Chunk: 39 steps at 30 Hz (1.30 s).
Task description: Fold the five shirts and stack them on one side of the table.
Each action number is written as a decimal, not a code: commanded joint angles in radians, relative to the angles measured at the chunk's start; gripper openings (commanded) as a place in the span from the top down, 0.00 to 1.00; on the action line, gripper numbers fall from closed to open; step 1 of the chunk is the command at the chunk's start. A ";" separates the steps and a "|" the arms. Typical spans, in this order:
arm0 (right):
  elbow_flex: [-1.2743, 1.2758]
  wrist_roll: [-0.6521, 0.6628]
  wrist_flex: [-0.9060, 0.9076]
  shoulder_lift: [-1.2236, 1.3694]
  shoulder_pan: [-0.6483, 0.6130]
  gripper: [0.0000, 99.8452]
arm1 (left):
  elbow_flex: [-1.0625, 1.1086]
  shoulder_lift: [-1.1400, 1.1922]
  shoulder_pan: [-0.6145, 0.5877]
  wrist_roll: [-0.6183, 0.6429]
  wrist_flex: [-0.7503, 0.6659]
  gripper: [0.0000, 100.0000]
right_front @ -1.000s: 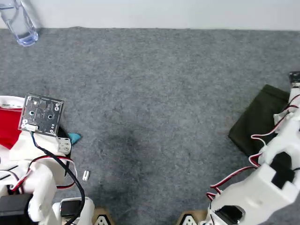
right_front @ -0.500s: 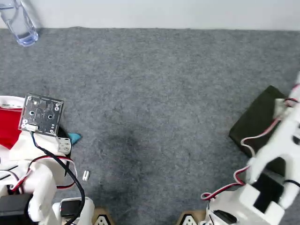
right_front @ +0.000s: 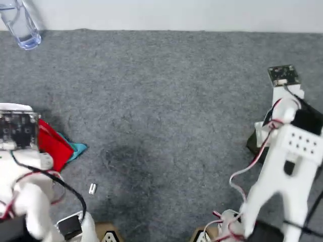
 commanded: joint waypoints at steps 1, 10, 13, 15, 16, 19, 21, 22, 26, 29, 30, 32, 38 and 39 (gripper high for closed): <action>0.028 -0.005 0.068 -0.142 -0.035 0.99 | -0.002 0.132 -0.080 -0.048 -0.031 0.99; 0.190 -0.005 0.108 -0.337 -0.065 0.99 | -0.008 0.532 -0.114 -0.307 -0.198 0.93; 0.227 -0.003 0.108 -0.364 -0.065 0.99 | -0.007 0.608 -0.114 -0.393 -0.273 0.76; 0.250 -0.003 0.108 -0.380 -0.065 0.99 | -0.008 0.649 -0.112 -0.420 -0.311 0.68; 0.262 -0.003 0.108 -0.383 -0.065 0.99 | -0.013 0.669 -0.109 -0.439 -0.331 0.67; 0.292 -0.003 0.108 -0.384 -0.064 0.99 | -0.031 0.740 -0.092 -0.532 -0.351 0.67; 0.310 -0.003 0.108 -0.384 -0.064 0.99 | -0.051 0.801 -0.089 -0.571 -0.351 0.67; 0.316 -0.003 0.108 -0.384 -0.064 0.99 | -0.062 0.832 -0.089 -0.583 -0.351 0.67; 0.322 -0.003 0.108 -0.384 -0.064 0.99 | -0.111 0.964 -0.094 -0.628 -0.354 0.67; 0.322 -0.003 0.108 -0.384 -0.062 0.99 | -0.148 1.049 -0.095 -0.640 -0.358 0.67; 0.322 -0.003 0.108 -0.384 -0.062 0.99 | -0.168 1.077 -0.095 -0.640 -0.358 0.67; 0.322 -0.003 0.108 -0.384 -0.059 0.99 | -0.200 1.125 -0.101 -0.637 -0.358 0.67; 0.322 -0.003 0.114 -0.384 -0.058 0.99 | -0.222 1.247 -0.135 -0.640 -0.440 0.75; 0.322 -0.003 0.114 -0.384 -0.058 0.99 | -0.222 1.263 -0.141 -0.641 -0.451 0.79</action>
